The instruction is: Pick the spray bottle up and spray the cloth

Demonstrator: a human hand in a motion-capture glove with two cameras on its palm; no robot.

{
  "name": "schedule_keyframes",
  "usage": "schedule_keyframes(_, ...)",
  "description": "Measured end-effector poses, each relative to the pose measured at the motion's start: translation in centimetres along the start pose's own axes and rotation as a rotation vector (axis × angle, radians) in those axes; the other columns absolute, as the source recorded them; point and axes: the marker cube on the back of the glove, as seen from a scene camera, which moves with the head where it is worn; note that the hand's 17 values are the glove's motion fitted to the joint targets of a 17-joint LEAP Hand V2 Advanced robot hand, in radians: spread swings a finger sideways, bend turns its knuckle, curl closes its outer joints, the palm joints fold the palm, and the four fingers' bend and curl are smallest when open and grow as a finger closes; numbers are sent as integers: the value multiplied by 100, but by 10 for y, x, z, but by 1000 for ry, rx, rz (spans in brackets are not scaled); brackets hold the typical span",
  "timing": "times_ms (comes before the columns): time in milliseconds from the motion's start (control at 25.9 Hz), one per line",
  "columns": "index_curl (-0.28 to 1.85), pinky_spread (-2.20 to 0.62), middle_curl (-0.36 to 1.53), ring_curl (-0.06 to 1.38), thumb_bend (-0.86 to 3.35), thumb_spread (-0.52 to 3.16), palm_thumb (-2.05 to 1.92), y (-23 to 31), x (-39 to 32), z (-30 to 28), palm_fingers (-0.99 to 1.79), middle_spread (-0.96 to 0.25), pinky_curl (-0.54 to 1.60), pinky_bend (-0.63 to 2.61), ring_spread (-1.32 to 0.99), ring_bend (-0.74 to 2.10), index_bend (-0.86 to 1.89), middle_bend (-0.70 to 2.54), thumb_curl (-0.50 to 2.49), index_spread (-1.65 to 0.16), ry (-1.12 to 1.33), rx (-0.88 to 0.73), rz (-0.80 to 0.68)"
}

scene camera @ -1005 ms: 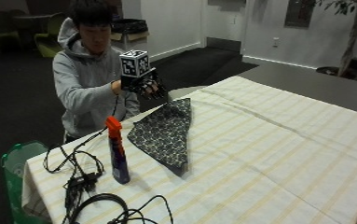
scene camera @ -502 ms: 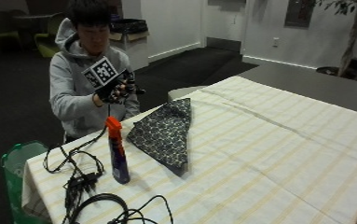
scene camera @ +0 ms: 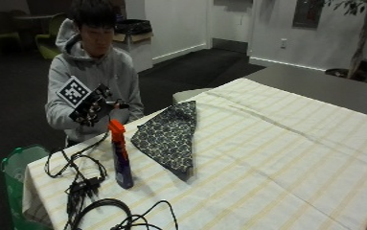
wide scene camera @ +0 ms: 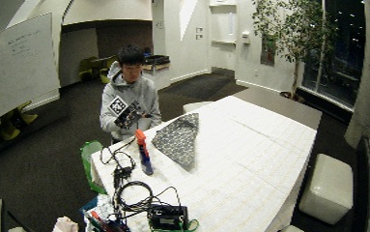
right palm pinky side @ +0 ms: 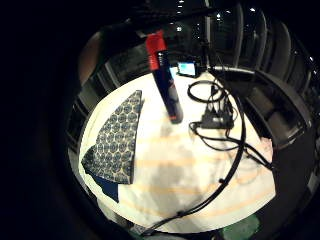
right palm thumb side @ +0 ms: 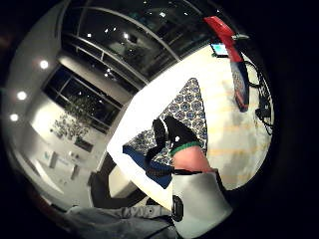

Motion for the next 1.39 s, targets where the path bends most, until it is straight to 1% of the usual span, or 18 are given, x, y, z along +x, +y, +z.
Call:
schedule_keyframes(270,12,27,30,25,-1,100,63,-15,30,10,10,5,35,70,13,39,8,26,28,-29,6,-70,64)
schedule_keyframes(425,12,27,31,26,-2,100,63,-26,40,16,9,6,35,71,13,40,9,26,29,-29,-29,-116,50)
schedule_keyframes(734,12,26,32,27,-3,99,63,-52,46,32,7,7,36,73,13,42,9,27,30,-28,-107,-68,134)
schedule_keyframes(889,12,26,32,27,-2,98,64,-63,54,39,6,7,36,73,13,42,9,28,31,-28,-140,-76,94)
schedule_keyframes(966,12,26,32,27,-2,98,64,-69,57,45,6,7,36,73,13,42,10,28,31,-28,-156,-68,101)
schedule_keyframes(1159,13,26,33,28,-2,97,64,-77,65,58,5,7,36,73,13,43,10,29,31,-28,-221,-103,67)
schedule_keyframes(1391,13,25,33,28,-2,97,66,-94,67,72,6,7,35,71,12,44,9,31,32,-28,-335,-65,235)
